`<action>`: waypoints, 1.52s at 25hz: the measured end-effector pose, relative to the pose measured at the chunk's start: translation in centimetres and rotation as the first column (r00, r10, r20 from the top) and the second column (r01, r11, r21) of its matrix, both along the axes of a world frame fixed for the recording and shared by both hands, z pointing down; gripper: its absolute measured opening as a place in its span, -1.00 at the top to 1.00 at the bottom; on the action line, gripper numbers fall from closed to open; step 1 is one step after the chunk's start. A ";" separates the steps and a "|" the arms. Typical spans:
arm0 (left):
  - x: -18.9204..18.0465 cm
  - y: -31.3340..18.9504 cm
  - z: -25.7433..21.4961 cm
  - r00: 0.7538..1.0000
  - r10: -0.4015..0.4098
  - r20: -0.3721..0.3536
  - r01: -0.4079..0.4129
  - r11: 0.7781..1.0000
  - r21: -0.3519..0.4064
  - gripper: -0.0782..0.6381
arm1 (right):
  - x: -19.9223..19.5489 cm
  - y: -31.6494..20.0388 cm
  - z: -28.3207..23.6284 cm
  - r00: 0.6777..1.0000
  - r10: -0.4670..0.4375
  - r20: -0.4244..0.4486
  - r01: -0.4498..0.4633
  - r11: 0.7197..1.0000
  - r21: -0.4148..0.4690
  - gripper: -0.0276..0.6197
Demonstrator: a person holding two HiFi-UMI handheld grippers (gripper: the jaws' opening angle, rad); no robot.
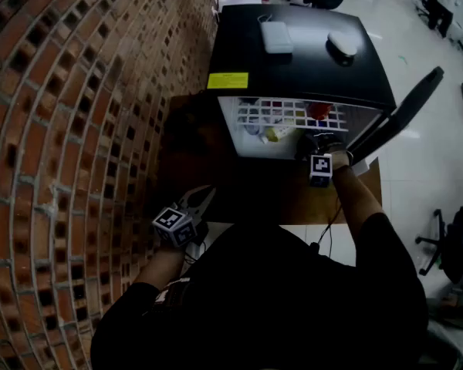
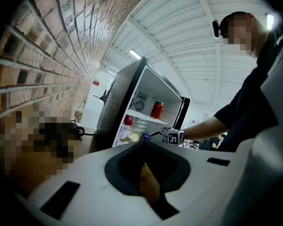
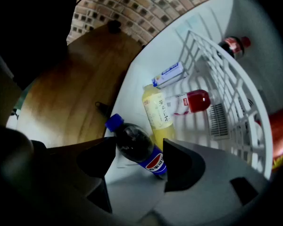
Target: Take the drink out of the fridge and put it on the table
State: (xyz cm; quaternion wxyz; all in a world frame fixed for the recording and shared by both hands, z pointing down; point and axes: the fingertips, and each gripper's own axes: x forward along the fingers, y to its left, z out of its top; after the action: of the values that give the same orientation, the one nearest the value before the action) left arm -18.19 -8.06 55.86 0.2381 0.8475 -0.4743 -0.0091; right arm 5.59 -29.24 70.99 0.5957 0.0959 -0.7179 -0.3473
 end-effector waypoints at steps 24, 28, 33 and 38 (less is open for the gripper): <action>-1.7 -0.9 0.6 0.999 -0.041 -0.028 0.041 0.999 -0.008 0.79 | -4.9 1.4 0.6 0.994 -0.109 -0.008 0.106 0.978 -0.179 -0.09; -0.8 -1.6 0.3 0.999 -0.012 -0.044 0.012 1.000 0.003 0.79 | -5.9 4.4 -4.0 0.972 -0.036 0.232 0.087 0.973 -0.215 -0.09; 0.7 -2.4 0.1 0.998 0.024 -0.054 -0.023 1.000 0.016 0.79 | -4.6 7.5 -9.0 0.812 0.200 0.549 0.011 0.934 -0.357 -0.09; 2.4 -2.9 0.0 0.996 0.063 -0.058 -0.062 0.998 0.017 0.79 | -1.3 9.8 -10.0 0.526 0.514 0.678 -0.040 0.811 -0.584 -0.08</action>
State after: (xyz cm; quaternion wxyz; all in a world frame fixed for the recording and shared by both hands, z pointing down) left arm -15.80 -10.94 55.90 0.2455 0.8632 -0.4402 -0.0303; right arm 4.34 -19.47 60.95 0.2508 0.2038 -0.9455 0.0388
